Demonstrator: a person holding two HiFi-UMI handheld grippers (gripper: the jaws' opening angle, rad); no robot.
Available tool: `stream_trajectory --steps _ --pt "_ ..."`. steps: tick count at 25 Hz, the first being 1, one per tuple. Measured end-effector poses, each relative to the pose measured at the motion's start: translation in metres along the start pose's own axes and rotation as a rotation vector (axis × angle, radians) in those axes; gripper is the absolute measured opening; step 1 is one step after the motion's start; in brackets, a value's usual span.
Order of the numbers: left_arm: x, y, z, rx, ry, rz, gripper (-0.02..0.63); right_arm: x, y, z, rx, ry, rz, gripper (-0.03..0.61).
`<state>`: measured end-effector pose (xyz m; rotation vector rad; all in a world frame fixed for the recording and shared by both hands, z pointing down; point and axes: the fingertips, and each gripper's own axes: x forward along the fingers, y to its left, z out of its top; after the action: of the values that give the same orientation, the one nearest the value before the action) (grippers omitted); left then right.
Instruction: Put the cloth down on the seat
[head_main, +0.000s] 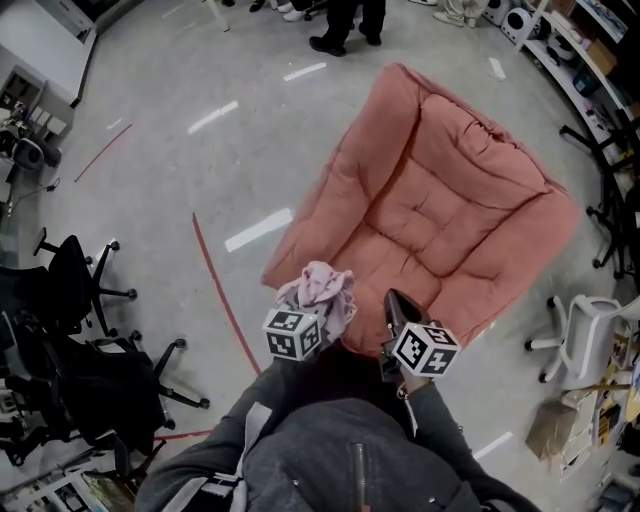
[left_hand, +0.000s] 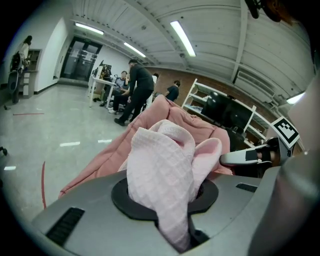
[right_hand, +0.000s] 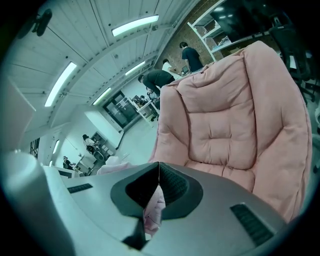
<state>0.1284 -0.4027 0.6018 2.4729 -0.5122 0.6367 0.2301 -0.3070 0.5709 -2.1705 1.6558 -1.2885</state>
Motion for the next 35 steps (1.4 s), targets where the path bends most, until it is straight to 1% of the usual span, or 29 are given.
stream_trajectory --steps 3,9,12,15,20,24,27,31,35 --pt "0.014 0.002 -0.001 0.017 0.027 -0.013 0.106 0.007 -0.006 0.003 0.009 -0.006 -0.016 0.009" --pt "0.044 0.009 -0.004 0.042 0.098 -0.045 0.106 0.019 -0.025 -0.005 0.089 -0.007 -0.078 0.009" --pt "0.059 0.016 -0.007 0.041 0.14 -0.062 0.106 0.026 -0.025 -0.01 0.109 0.003 -0.089 0.009" --pt "0.079 0.024 -0.01 0.046 0.202 -0.083 0.107 0.033 -0.023 -0.005 0.114 0.0 -0.104 0.009" --pt "0.117 0.028 -0.02 0.08 0.289 -0.13 0.109 0.037 -0.037 0.001 0.161 -0.045 -0.189 0.009" --pt "0.146 0.036 -0.024 0.124 0.347 -0.149 0.11 0.046 -0.046 0.001 0.212 -0.078 -0.255 0.009" --pt "0.169 0.042 -0.031 0.159 0.401 -0.161 0.114 0.05 -0.046 -0.001 0.233 -0.093 -0.279 0.009" --pt "0.2 0.048 -0.048 0.189 0.474 -0.163 0.117 0.055 -0.051 -0.015 0.256 -0.088 -0.311 0.009" --pt "0.233 0.046 -0.073 0.284 0.529 -0.166 0.117 0.06 -0.068 -0.028 0.288 -0.083 -0.34 0.009"
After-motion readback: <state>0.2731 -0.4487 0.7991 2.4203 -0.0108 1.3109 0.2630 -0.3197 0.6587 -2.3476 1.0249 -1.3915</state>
